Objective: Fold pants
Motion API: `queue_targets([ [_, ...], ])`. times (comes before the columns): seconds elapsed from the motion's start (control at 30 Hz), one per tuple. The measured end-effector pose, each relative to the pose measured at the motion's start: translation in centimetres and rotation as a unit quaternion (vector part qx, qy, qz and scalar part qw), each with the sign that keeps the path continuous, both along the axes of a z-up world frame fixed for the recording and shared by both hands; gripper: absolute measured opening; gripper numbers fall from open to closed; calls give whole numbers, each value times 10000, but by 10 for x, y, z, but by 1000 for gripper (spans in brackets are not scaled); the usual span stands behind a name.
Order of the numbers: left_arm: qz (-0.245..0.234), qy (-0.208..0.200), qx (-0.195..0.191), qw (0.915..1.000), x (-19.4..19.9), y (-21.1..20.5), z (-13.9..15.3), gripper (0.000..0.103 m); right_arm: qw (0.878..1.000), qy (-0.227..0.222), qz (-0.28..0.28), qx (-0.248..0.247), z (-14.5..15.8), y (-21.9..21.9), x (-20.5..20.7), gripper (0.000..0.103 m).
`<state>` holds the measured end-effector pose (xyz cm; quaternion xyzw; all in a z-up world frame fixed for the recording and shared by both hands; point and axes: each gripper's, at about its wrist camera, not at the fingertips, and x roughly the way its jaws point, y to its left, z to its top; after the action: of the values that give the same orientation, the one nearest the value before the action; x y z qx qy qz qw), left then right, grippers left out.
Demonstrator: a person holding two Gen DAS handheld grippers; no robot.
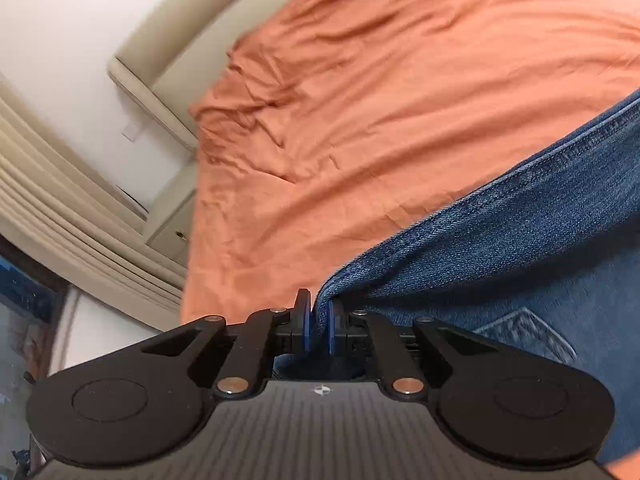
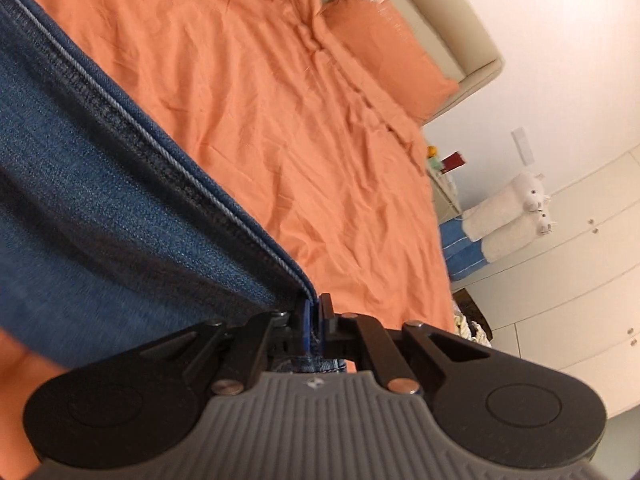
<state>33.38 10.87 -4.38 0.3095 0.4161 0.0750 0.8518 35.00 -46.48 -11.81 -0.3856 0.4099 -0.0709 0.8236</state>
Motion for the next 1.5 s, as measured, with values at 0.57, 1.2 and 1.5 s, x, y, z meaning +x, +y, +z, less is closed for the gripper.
queue_targets([
  [0.57,-34,876,-37,9961,62,6,-116,10,9926,1202,129,-97,-127,2,115,0],
  [1.2,-124,-48,-1317,9912,-3,-30,-31,75,9261,-535,-2186,3029,-9,-92,18,45],
  [1.5,132,344,-1018,9941,-12,-46,-77,66,7437,-813,-3547,5608,-63,-151,-65,35],
])
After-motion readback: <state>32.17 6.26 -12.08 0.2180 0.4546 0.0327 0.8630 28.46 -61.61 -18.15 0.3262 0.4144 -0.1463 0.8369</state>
